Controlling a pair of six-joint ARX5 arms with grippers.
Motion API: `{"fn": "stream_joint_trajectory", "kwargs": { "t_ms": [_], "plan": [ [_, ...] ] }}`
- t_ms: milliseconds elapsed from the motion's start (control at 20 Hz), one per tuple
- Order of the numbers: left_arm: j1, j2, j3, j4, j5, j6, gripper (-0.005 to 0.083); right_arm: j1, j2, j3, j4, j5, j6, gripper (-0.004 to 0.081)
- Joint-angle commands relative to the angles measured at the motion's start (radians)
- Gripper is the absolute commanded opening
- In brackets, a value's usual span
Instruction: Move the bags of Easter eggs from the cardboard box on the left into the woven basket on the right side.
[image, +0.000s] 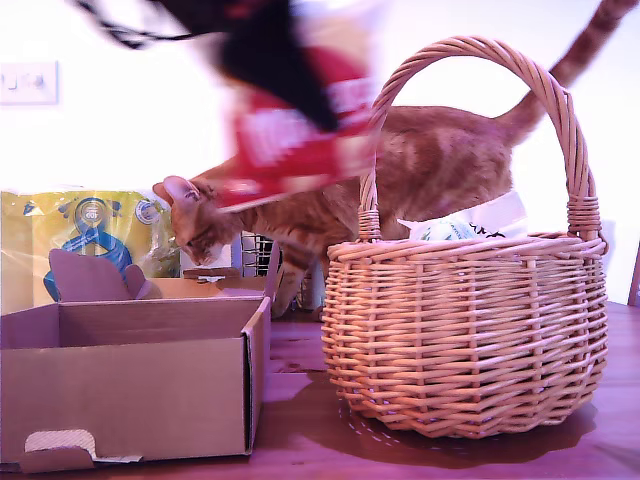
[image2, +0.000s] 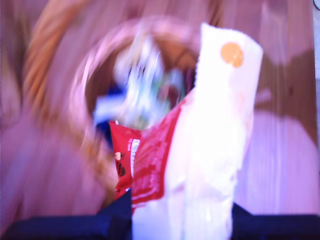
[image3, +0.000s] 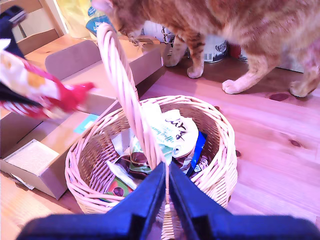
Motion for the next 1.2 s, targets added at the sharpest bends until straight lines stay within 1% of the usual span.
{"fn": "stream_joint_trajectory", "kwargs": {
  "t_ms": [0,100,200,300,450,600,650,700,800,850,900,1000,1150],
  "plan": [
    [-0.015,0.072,-0.003,0.079,-0.038,0.023,0.0049,0.005,-0.003,0.013,0.008,-0.002,0.003,-0.0012],
    [-0.048,0.132,-0.003,0.177,-0.056,0.049,0.0049,0.005,-0.003,0.013,0.008,-0.002,0.003,-0.0012],
    [-0.078,0.185,-0.003,0.286,-0.100,0.057,0.0049,0.005,-0.003,0.013,0.008,-0.002,0.003,-0.0012],
    [-0.100,0.221,-0.003,0.365,-0.120,0.063,0.0049,0.005,-0.003,0.013,0.008,-0.002,0.003,-0.0012],
    [-0.121,0.253,-0.003,0.404,-0.118,0.060,0.0020,0.005,-0.003,0.013,0.008,-0.002,0.003,-0.0012],
    [-0.121,0.298,-0.003,0.385,-0.084,0.010,0.0031,0.005,-0.003,0.013,0.008,-0.003,0.003,-0.0012],
    [-0.121,0.317,-0.003,0.384,-0.081,-0.005,0.0075,0.005,-0.003,0.013,0.008,-0.003,0.003,-0.0012],
    [-0.121,0.338,-0.003,0.384,-0.082,-0.018,0.0165,0.005,-0.003,0.013,0.008,-0.003,0.003,-0.0012],
    [-0.121,0.366,-0.003,0.384,-0.083,-0.047,0.0390,0.005,-0.003,0.013,0.008,-0.003,0.003,-0.0012],
    [-0.121,0.367,-0.003,0.379,-0.084,-0.047,0.0466,0.005,-0.003,0.013,0.008,-0.004,0.003,-0.0012],
    [-0.125,0.367,-0.003,0.380,-0.084,-0.047,0.0481,0.005,-0.003,0.013,0.008,-0.006,0.003,-0.0012],
    [-0.127,0.348,-0.001,0.374,-0.083,-0.047,0.0481,0.005,-0.003,0.013,0.008,-0.006,0.003,-0.0012],
    [-0.125,0.277,-0.001,0.318,-0.089,-0.055,0.0481,0.005,-0.003,0.013,0.008,-0.006,0.003,-0.0012]
  ]
}}
